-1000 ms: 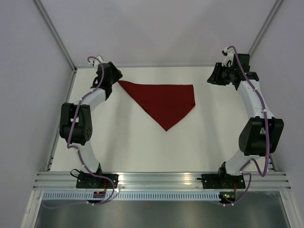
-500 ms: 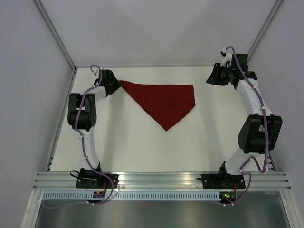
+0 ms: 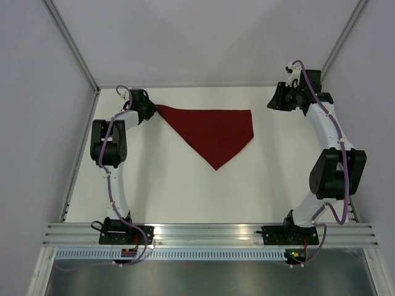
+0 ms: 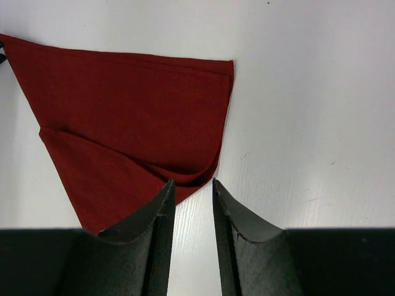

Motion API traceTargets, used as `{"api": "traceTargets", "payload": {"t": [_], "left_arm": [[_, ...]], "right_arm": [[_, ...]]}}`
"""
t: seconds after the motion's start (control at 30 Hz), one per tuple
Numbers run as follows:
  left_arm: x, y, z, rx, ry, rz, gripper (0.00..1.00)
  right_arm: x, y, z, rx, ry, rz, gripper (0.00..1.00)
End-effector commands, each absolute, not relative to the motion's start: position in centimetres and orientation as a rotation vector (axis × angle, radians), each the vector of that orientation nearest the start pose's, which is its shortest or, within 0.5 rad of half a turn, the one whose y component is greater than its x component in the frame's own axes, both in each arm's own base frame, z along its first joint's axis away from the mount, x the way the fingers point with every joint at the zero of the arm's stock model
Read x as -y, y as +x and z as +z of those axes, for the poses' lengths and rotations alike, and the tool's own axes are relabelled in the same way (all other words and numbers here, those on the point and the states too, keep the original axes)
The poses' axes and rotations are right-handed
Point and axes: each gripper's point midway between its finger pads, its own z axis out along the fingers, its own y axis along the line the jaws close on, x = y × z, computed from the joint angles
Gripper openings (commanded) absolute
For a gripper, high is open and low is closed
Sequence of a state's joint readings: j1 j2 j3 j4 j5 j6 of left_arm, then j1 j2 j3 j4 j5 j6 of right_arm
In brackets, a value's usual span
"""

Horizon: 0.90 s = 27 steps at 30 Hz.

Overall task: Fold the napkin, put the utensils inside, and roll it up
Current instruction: Fold the napkin

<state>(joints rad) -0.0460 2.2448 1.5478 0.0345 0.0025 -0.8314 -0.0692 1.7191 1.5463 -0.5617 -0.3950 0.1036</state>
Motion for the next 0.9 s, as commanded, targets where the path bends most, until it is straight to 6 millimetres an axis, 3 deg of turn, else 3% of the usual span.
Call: {"api": "traceTargets", "payload": {"t": [0.0,0.23,0.4,0.57,0.7,0.87], "left_arm": [[5.9,59.3,2.3,-2.096,-0.970,-0.505,0.47],[6.1,59.8,1.7,-2.087,-0.986,-0.522,0.38],[6.7,60.5,2.4,-2.063,-0.946,-0.575,0.23],[7.6,60.7,5.4,-1.979,-0.832,-0.653,0.12],[8.6,61.3,9.9,-1.851,-0.684,-0.750,0.07],[10.8,60.0,13.5,-1.766,-0.504,-0.874,0.05]], "right_arm": [[-4.1,46.4,21.4,-2.258,-0.014,0.469,0.36],[-4.0,46.4,21.1,-2.266,-0.008,0.468,0.36],[-4.0,46.3,21.2,-2.263,-0.010,0.465,0.36],[-4.0,46.3,21.2,-2.263,-0.010,0.467,0.36],[-4.0,46.3,21.1,-2.264,-0.013,0.466,0.36],[-4.0,46.3,21.2,-2.261,-0.017,0.459,0.35]]}}
